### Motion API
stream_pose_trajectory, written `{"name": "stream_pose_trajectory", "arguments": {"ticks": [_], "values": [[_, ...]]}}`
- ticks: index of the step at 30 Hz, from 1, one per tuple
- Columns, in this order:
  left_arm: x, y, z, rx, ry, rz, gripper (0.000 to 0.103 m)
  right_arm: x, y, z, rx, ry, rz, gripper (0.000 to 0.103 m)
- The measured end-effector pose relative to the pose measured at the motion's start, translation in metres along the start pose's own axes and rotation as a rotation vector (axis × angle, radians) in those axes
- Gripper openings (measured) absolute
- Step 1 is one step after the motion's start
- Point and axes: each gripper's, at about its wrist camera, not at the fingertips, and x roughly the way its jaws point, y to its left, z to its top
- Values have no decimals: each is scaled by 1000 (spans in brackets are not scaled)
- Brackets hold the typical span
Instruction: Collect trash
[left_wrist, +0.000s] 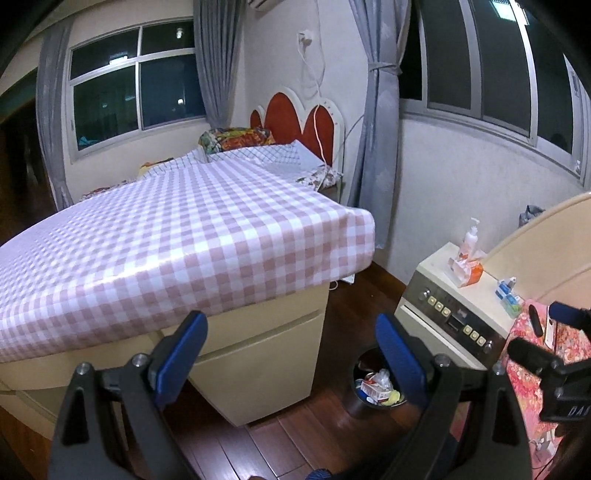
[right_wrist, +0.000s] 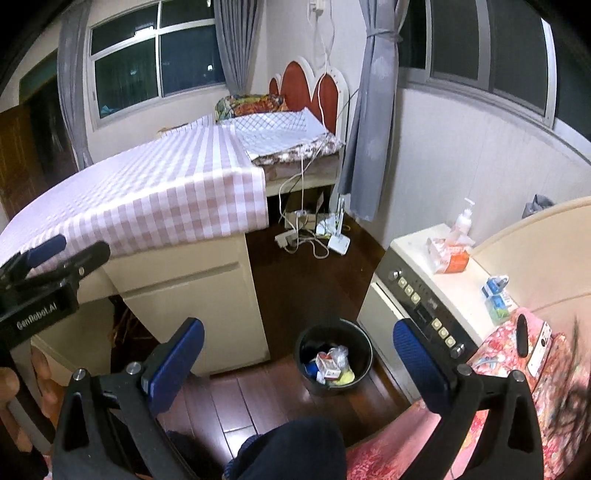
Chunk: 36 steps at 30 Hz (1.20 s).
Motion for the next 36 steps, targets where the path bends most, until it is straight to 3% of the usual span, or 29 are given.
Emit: {"name": "stream_pose_trajectory", "arguments": {"ticks": [13,26,36], "values": [[-21,9,6,-9,-52,40,95,-22,6,16,-12,-77,-16,103],[-27,13,11,-21,-72,55,103,-24,7,17,-12,-82,-6,103],[-29,11,11,-3,-76,81,103,-23,8,17,-12,-81,-4,103]]}}
